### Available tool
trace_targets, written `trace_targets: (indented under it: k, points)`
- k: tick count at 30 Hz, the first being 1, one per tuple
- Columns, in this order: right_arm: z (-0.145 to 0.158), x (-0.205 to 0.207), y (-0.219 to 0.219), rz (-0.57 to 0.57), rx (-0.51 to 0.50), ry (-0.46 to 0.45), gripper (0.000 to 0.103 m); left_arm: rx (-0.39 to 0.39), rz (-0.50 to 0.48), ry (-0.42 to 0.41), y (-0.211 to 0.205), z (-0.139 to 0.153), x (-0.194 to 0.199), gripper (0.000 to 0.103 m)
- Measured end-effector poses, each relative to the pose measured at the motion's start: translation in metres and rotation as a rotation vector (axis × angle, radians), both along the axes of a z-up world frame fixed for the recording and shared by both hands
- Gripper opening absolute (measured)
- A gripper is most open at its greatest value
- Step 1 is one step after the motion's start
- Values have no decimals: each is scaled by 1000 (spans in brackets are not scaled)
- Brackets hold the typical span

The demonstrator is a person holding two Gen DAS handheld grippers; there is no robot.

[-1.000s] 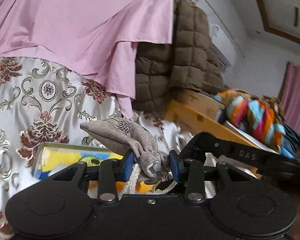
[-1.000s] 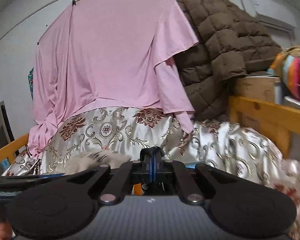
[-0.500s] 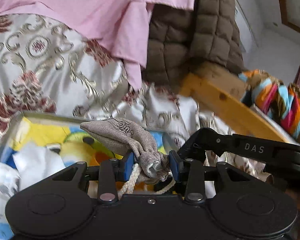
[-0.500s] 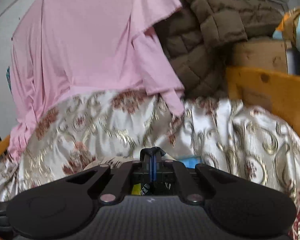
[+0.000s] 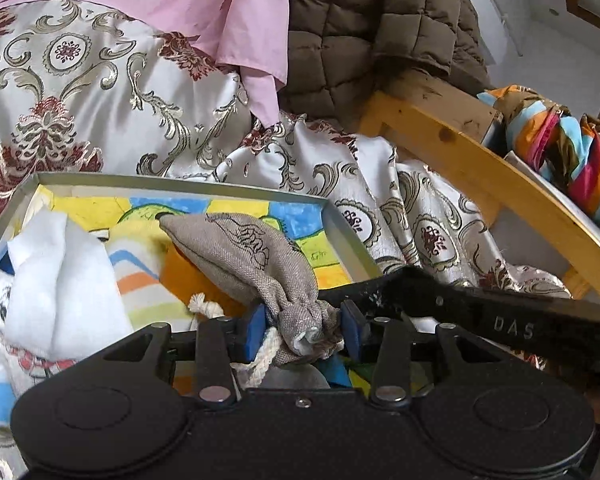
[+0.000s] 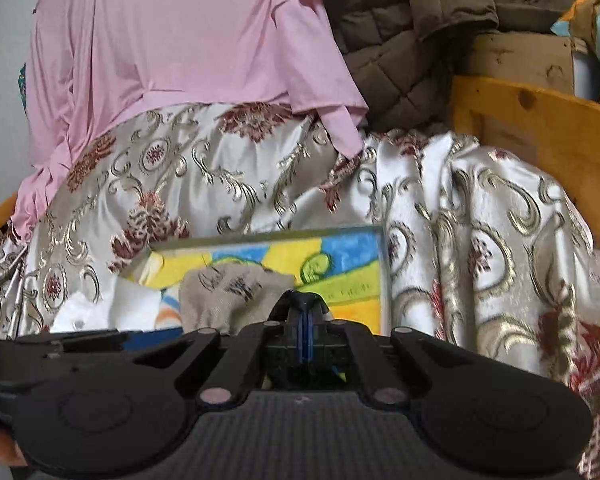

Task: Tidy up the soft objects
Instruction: 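Lower and open both tools to drop the pouch and black cloth into the tray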

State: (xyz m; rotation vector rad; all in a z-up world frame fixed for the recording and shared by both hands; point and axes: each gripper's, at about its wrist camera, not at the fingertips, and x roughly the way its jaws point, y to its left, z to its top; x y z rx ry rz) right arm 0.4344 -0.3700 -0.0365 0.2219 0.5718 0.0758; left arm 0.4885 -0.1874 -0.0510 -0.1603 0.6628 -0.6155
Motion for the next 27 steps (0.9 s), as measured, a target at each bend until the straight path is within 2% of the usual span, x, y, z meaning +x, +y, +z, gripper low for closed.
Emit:
trace_targets:
  k: [6,10,13,16,18,21,27]
  points:
    - [-14,-11,-3,6,-9,60,9,25,15,14,-2,-2,-9,44]
    - [-15,-19,-5,8,-12,78,15,7,31,62,2,-1,-13,51]
    - [-12,-26,-8,9,-9,82,27,6,53,73,7,3,-20,59]
    - [-3,-35,-9,9,-17,74,41,-2,80,74,12,11,-28,63]
    - [4,-42,-8,11,-25,68,49,3,99,59,16,19,-36,65]
    - [16,-54,-7,12,-39,53,60,6,131,26,25,33,-52,75]
    - [42,-87,0,16,-39,13,71,2,174,-54,51,65,-94,88]
